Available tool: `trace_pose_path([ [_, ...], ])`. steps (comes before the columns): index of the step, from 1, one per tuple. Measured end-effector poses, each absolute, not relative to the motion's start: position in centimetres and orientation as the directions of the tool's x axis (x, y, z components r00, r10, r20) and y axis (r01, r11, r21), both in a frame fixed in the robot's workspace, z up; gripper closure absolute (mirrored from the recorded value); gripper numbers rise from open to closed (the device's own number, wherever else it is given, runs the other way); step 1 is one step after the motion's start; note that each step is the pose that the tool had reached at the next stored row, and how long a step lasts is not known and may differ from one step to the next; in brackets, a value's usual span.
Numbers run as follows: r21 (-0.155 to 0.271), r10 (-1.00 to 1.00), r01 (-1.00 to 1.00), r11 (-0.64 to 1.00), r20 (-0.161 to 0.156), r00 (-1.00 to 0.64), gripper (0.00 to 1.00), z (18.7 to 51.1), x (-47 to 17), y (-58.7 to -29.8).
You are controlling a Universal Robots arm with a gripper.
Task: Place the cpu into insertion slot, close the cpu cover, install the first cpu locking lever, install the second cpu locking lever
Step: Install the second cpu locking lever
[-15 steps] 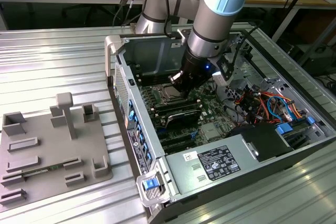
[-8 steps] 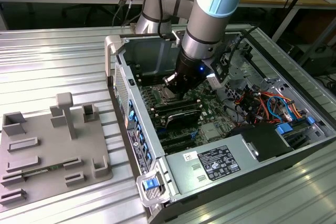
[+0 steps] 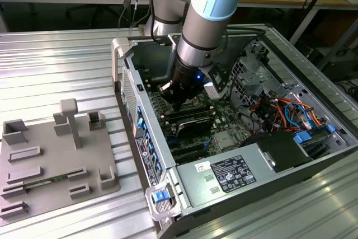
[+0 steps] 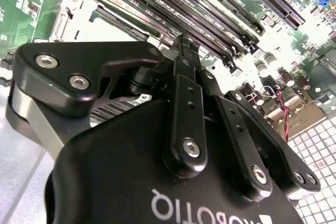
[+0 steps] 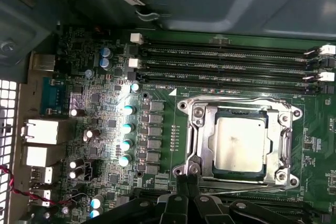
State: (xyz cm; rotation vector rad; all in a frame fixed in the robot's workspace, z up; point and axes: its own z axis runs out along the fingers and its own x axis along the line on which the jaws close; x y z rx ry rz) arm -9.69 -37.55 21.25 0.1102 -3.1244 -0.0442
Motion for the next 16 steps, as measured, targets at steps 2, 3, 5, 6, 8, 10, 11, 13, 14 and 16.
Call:
trace_pose_path([
  [2,0.029,-0.071,-0.07,0.997,0.014,-0.997,0.89,21.25,-9.77,-37.55],
  [3,0.029,-0.071,-0.07,0.997,0.014,-0.997,0.89,21.25,-9.8,-37.55],
  [5,0.029,-0.071,-0.07,0.997,0.014,-0.997,0.89,21.25,-9.86,-37.55],
  [6,0.029,-0.071,-0.07,0.997,0.014,-0.997,0.89,21.25,-9.89,-37.55],
  [8,0.029,-0.071,-0.07,0.997,0.014,-0.997,0.89,21.25,-9.95,-37.55],
  [10,0.029,-0.071,-0.07,0.997,0.014,-0.997,0.89,21.25,-9.97,-37.55],
  [11,0.029,-0.071,-0.07,0.997,0.014,-0.997,0.89,21.25,-9.99,-37.55],
  [13,0.029,-0.073,-0.072,0.997,0.014,-0.997,0.89,21.25,-10.01,-37.55],
  [14,0.029,-0.075,-0.074,0.997,0.014,-0.997,0.89,21.25,-10.02,-37.55],
  [16,0.029,-0.077,-0.077,0.997,0.014,-0.997,0.89,21.25,-10.06,-37.54],
])
